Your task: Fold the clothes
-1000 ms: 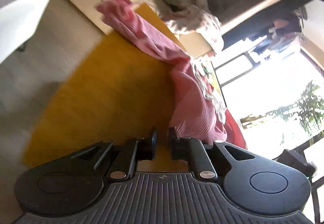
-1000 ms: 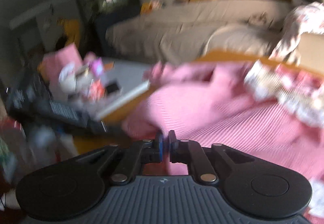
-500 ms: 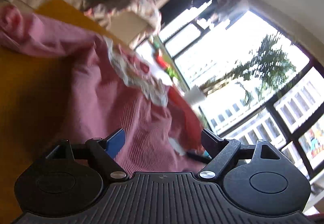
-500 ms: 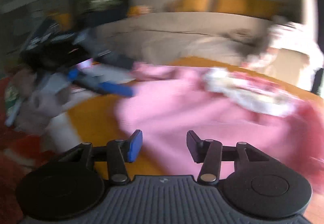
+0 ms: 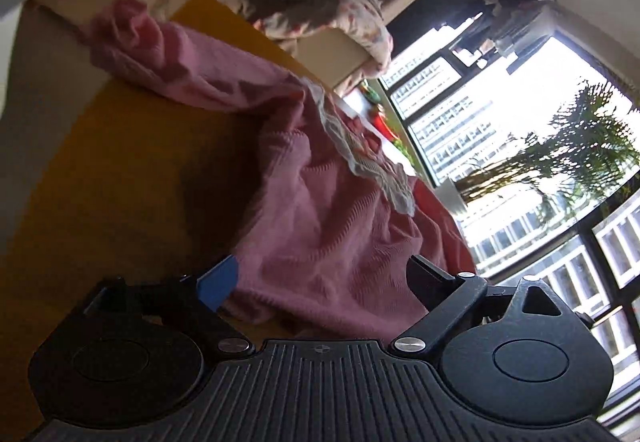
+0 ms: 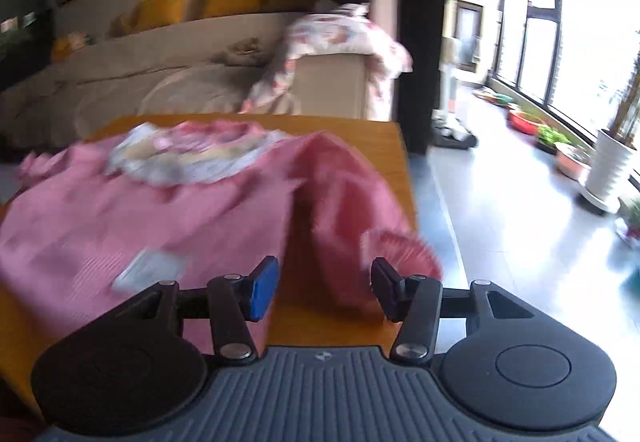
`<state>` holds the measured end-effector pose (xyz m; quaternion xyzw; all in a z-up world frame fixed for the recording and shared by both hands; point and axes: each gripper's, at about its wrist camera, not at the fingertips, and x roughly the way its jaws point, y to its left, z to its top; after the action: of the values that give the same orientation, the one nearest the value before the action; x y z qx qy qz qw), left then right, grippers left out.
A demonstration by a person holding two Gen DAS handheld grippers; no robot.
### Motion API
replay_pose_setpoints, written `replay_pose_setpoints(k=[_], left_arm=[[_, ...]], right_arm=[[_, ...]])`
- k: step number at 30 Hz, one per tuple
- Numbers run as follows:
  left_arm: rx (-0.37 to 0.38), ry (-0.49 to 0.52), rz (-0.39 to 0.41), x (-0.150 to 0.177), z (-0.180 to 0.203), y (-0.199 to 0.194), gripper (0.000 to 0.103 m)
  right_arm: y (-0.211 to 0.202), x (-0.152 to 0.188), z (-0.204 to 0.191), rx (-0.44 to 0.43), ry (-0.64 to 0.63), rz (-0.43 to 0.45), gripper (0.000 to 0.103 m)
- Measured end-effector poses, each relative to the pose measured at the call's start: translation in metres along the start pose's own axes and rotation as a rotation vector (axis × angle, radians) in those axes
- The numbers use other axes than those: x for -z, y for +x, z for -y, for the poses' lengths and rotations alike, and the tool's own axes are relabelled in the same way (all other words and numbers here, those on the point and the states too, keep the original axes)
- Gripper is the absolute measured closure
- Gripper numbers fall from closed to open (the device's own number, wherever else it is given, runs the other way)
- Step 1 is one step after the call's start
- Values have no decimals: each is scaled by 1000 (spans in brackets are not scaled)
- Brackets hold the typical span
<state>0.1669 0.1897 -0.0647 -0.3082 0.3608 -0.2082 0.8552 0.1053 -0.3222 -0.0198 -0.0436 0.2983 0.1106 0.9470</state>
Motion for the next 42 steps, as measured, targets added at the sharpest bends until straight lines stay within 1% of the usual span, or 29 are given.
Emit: replay_pose_setpoints(k=[3, 6, 7, 11, 12, 13, 14, 15, 16, 18, 19, 21, 22, 24, 25, 27, 29, 32, 35, 36, 37, 39, 41, 42], left_arm=[[-54, 50, 17, 2, 7, -4, 7], [-71, 81, 11, 7, 11, -8, 6], [-86, 106, 8, 8, 14, -7, 6], [-196, 279, 11, 20, 33, -7, 6], [-216, 305, 16, 22, 35, -7, 5], [-227, 307, 21, 24, 36, -9, 5], [-229, 293, 26, 24, 35, -11, 5], [-228, 273, 32, 24, 33, -13, 5], [-227, 260, 34, 24, 32, -14, 5], [-227, 258, 34, 23, 33, -15, 5], [-230, 273, 33, 24, 36, -17, 5], [-236, 312, 32, 26, 42, -22, 4], [-237, 331, 31, 28, 45, -25, 4], [-240, 369, 27, 31, 50, -31, 2], [-242, 389, 20, 33, 52, -33, 1], [-252, 435, -1, 38, 55, -30, 1], [-263, 481, -23, 43, 58, -23, 0], [-274, 535, -54, 45, 64, 0, 0], [-249, 577, -66, 43, 75, 22, 0], [-242, 593, -64, 43, 79, 29, 0], [-256, 616, -56, 42, 81, 35, 0], [-317, 664, -33, 41, 83, 45, 1], [-372, 701, -19, 37, 81, 51, 4], [-386, 714, -15, 34, 80, 52, 13]], right_arm=[[-14, 20, -16, -76, -24, -32, 50], [-15, 32, -27, -147, 64, -42, 50], [-15, 34, -32, -155, 76, -32, 49], [-12, 30, -49, -174, 92, 19, 48], [-12, 27, -62, -197, 39, 34, 48], [-11, 25, -77, -223, -20, 49, 44], [-11, 22, -91, -249, -80, 64, 37], [-11, 20, -106, -275, -139, 79, 35], [-10, 19, -125, -317, -202, 86, 35], [0, 13, -144, -334, -239, 87, 35], [5, 10, -153, -340, -254, 88, 36], [15, 4, -171, -353, -285, 89, 43], [20, 1, -180, -359, -301, 90, 51], [30, -5, -198, -372, -333, 91, 78], [35, -9, -207, -378, -348, 92, 96], [45, -15, -225, -391, -380, 93, 97], [38, -25, -214, -413, -323, 105, 97], [28, -41, -194, -446, -231, 123, 98], [17, -57, -175, -479, -137, 141, 98], [16, -56, -171, -482, -125, 137, 98], [15, -54, -168, -476, -119, 134, 98], [15, -51, -162, -459, -107, 133, 98], [15, -51, -155, -448, -90, 135, 98], [14, -52, -151, -442, -84, 139, 98]])
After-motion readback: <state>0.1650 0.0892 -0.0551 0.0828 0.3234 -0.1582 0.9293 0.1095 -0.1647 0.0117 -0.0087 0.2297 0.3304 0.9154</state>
